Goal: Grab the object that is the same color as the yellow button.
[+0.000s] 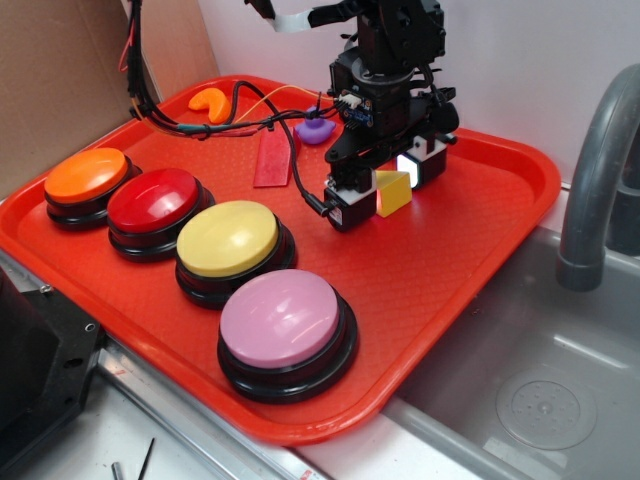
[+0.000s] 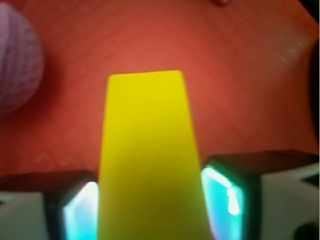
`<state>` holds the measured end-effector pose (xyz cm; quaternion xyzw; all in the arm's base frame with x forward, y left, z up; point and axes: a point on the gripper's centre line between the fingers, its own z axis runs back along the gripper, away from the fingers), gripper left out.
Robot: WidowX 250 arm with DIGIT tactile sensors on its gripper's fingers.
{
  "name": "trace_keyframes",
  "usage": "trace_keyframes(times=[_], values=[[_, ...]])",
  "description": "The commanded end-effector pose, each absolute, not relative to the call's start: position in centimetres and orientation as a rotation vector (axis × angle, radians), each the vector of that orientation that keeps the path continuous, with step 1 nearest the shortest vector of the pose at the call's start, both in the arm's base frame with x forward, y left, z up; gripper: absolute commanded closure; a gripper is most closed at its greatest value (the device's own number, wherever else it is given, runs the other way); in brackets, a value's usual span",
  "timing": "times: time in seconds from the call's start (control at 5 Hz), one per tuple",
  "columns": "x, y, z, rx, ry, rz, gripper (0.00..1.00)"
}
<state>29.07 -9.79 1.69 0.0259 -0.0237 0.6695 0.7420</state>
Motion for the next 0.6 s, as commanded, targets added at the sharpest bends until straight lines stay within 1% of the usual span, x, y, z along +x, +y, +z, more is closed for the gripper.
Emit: trace_keyframes(times=[0.0, 0.2, 0.4], values=[[28.9, -8.6, 3.3, 0.023, -0.068, 1.455, 1.0], [29.1, -8.2, 4.9, -0.021, -0.084, 1.284, 1.0], [28.7, -7.9, 8.9, -0.061, -0.066, 1.035, 1.0]])
